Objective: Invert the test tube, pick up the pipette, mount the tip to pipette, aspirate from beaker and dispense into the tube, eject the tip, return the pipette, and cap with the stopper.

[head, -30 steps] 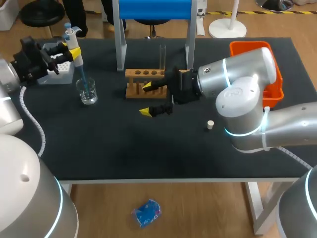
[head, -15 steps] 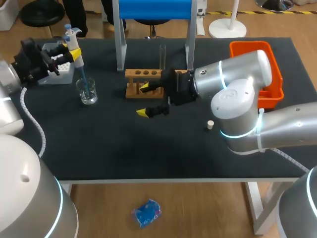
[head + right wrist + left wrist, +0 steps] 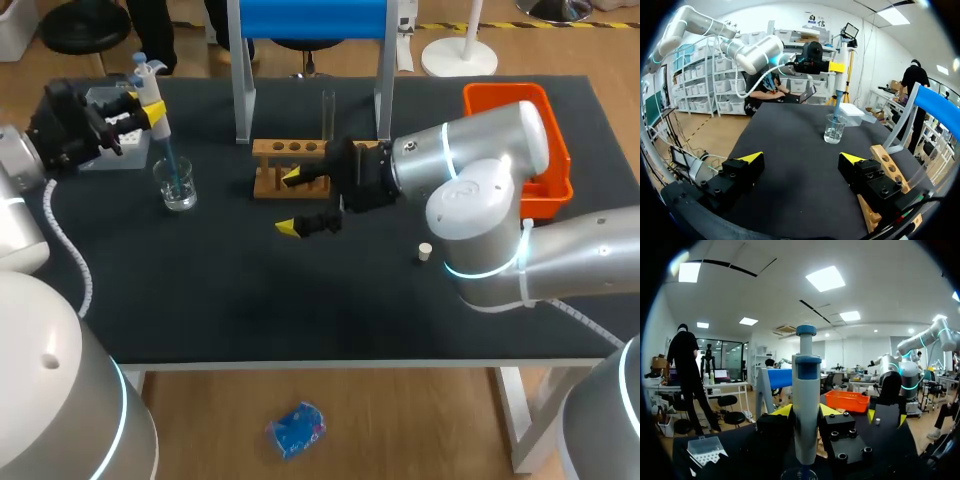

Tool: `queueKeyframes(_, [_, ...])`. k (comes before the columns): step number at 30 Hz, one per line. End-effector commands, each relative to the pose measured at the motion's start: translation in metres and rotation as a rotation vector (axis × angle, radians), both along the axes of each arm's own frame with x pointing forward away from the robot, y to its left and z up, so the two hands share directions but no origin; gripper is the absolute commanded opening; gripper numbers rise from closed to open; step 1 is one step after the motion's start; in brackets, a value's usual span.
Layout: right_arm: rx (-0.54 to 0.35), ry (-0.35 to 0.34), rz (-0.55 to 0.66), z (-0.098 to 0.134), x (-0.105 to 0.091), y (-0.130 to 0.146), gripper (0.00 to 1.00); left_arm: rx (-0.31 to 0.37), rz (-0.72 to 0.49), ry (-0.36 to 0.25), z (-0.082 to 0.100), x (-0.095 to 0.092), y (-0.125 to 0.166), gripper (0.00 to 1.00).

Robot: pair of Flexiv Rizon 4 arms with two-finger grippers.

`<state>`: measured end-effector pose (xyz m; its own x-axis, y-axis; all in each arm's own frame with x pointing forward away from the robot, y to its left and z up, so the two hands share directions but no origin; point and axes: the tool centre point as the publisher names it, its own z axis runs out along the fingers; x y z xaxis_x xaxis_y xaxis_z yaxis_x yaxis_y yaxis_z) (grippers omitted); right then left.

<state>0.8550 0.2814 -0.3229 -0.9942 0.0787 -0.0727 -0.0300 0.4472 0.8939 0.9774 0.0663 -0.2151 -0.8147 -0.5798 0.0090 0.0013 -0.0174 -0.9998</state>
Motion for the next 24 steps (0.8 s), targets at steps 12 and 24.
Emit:
queueKeyframes(12, [0.001,-0.001,-0.001,-0.001,0.000,0.000,1.00,-0.003,0.006,-0.002,-0.004,0.002,0.000,0.00])
queueKeyframes(24, [0.015,0.002,0.040,0.012,0.000,0.000,1.00,-0.003,0.006,-0.002,-0.004,0.002,0.000,0.00])
